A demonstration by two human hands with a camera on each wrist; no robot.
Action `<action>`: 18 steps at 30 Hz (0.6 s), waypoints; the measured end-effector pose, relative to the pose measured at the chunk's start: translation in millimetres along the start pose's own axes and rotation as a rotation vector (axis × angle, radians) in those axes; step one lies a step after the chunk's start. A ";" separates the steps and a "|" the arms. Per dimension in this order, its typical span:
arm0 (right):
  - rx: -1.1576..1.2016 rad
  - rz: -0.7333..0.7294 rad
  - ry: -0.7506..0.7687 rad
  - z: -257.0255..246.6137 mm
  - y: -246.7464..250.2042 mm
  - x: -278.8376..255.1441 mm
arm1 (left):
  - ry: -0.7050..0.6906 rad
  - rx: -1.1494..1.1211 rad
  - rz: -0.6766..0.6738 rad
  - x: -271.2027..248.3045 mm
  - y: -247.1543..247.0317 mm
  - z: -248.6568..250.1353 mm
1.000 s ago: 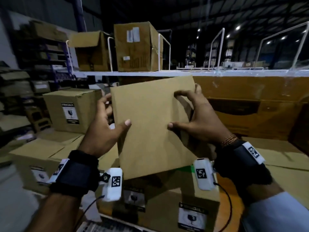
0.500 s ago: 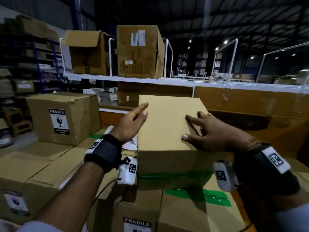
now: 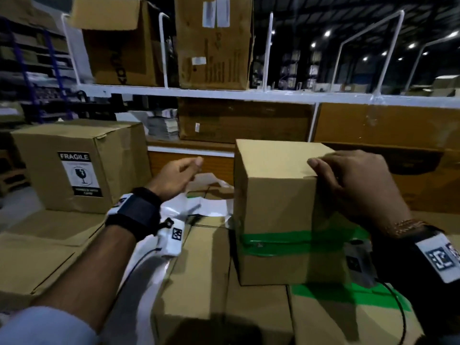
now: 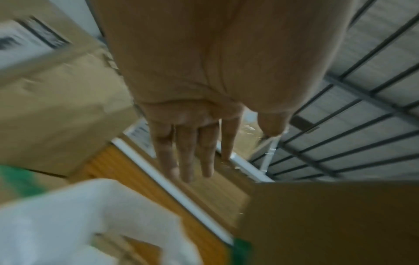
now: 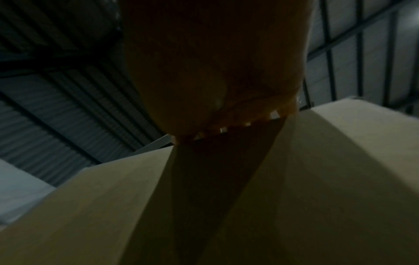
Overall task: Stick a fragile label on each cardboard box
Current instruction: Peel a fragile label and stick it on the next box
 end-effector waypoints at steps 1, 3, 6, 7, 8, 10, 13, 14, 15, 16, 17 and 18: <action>-0.001 0.008 -0.005 -14.6 0.9 -6.0 | -0.007 0.012 0.050 3.5 15.0 -17.7; 0.032 0.004 -0.012 -55.2 -3.2 -19.8 | 0.024 0.072 0.094 12.8 39.6 -58.4; 0.055 0.054 0.050 -122.4 -17.3 -40.5 | 0.180 0.191 0.005 18.0 52.8 -113.3; 0.060 0.068 0.064 -140.6 -23.7 -45.4 | 0.201 0.239 -0.030 20.8 53.1 -130.8; 0.067 0.078 0.068 -156.5 -30.2 -48.9 | 0.219 0.296 -0.064 22.1 52.5 -143.6; 0.067 0.079 0.066 -180.9 -41.3 -55.9 | 0.233 0.395 -0.093 25.4 47.1 -165.5; 0.080 0.087 0.088 -212.1 -56.8 -67.0 | 0.333 0.401 -0.103 26.2 39.4 -192.0; 0.103 0.089 0.099 -220.4 -62.3 -70.1 | 0.363 0.389 -0.096 25.3 37.0 -194.7; 0.128 0.084 0.107 -228.3 -68.0 -72.0 | 0.378 0.388 -0.089 26.2 36.1 -200.5; 0.155 0.067 0.108 -233.6 -74.1 -73.3 | 0.392 0.390 -0.079 25.6 33.9 -202.6; 0.180 0.032 0.098 -238.1 -81.6 -73.5 | 0.403 0.392 -0.072 24.0 33.6 -203.8; 0.196 -0.018 0.075 -241.7 -89.0 -72.9 | 0.416 0.383 -0.053 22.0 34.2 -204.7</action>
Point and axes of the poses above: each hand's wrist, its own x-axis towards the middle knuckle, its own y-axis out of the back of the hand, z = x × y, the point moved 5 cm from there along x, towards the middle knuckle, and after that the axes turned 10 degrees about -y, right-handed, at the moved point
